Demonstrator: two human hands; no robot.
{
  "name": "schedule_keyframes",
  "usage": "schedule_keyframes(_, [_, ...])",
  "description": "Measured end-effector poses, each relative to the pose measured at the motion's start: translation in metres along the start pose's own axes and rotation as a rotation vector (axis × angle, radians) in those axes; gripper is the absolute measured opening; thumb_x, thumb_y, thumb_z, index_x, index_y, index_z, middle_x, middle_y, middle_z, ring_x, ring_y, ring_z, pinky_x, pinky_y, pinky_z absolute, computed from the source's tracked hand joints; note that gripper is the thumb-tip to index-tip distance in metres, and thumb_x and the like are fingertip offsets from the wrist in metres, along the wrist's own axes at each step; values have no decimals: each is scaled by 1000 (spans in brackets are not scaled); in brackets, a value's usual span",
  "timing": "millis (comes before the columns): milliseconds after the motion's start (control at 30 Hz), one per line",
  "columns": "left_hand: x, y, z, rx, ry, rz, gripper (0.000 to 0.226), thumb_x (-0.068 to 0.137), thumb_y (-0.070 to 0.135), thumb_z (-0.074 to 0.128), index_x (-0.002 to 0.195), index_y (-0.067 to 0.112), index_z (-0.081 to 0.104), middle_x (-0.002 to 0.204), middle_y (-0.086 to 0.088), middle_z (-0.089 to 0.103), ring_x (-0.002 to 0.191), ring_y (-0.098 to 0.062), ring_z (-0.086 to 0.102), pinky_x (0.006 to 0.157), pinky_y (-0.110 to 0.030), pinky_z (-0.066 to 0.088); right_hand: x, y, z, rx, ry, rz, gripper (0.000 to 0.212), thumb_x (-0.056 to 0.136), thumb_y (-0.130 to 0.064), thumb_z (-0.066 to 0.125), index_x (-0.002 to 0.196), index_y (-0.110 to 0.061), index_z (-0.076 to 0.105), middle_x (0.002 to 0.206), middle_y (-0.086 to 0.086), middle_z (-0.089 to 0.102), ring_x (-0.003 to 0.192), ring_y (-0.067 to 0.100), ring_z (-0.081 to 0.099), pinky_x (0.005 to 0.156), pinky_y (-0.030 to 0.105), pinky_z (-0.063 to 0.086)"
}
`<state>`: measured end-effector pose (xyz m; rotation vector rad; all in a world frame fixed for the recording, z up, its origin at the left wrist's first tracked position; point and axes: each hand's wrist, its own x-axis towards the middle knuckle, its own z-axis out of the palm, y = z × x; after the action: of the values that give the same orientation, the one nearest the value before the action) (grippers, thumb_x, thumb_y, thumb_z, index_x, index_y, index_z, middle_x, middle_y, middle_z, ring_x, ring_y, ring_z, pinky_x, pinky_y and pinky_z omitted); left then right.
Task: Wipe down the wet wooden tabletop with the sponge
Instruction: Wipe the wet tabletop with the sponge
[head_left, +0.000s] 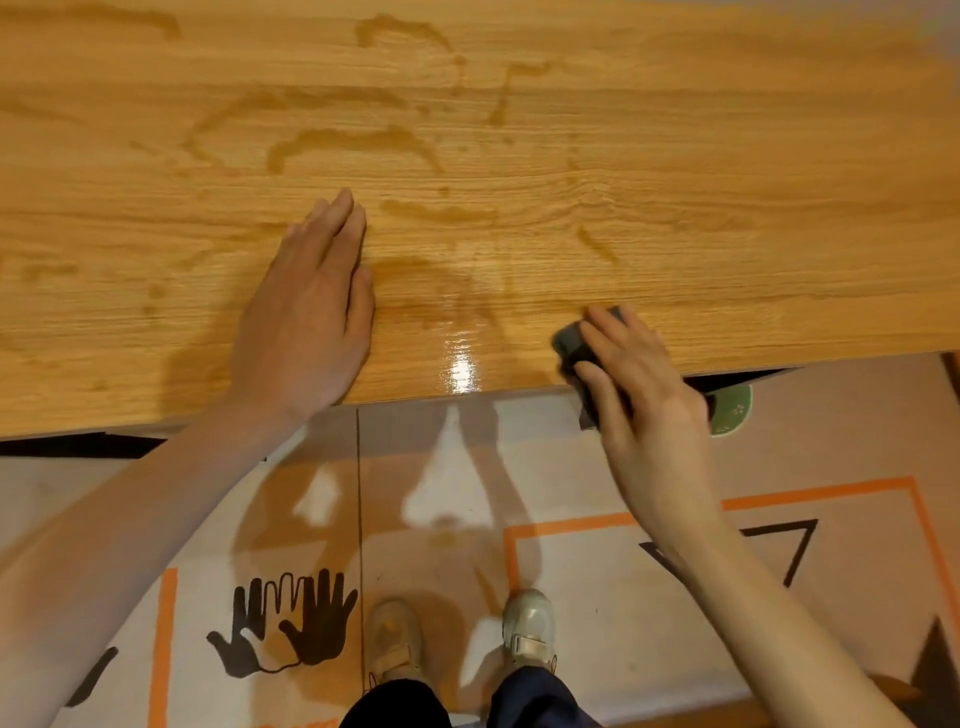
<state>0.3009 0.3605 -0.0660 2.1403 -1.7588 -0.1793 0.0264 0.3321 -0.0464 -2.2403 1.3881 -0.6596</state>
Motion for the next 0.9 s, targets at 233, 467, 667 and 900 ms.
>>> schedule_keyframes(233, [0, 0, 0, 1, -1, 2, 50, 110, 22, 30, 155, 0, 30, 165, -12, 24, 154, -26, 21, 127, -39, 16, 9, -16, 5, -54, 0, 113, 43, 100, -19, 49, 141, -6, 46, 150, 3, 42, 146, 15, 22, 119, 44, 25])
schedule_keyframes(467, [0, 1, 0, 0, -3, -14, 50, 110, 23, 30, 156, 2, 29, 166, -10, 23, 155, -23, 19, 127, -34, 11, 113, -5, 18, -106, 35, 201, 38, 102, -20, 47, 135, -2, 52, 148, 13, 44, 145, 30, 27, 118, 43, 24])
schedule_keyframes(667, [-2, 4, -3, -28, 9, -7, 55, 107, 26, 26, 156, 0, 29, 165, -12, 25, 154, -26, 21, 127, -38, 15, 4, -32, 12, -60, -86, 3, 44, 100, -25, 48, 141, -8, 48, 150, 1, 41, 147, 15, 22, 121, 31, 18])
schedule_keyframes(900, [-2, 4, -3, -31, 10, -14, 55, 107, 26, 25, 155, 0, 31, 165, -12, 25, 154, -25, 22, 127, -37, 15, 120, -22, 30, -64, -35, 98, 39, 101, -22, 48, 137, -6, 52, 148, 9, 45, 144, 26, 28, 118, 41, 25])
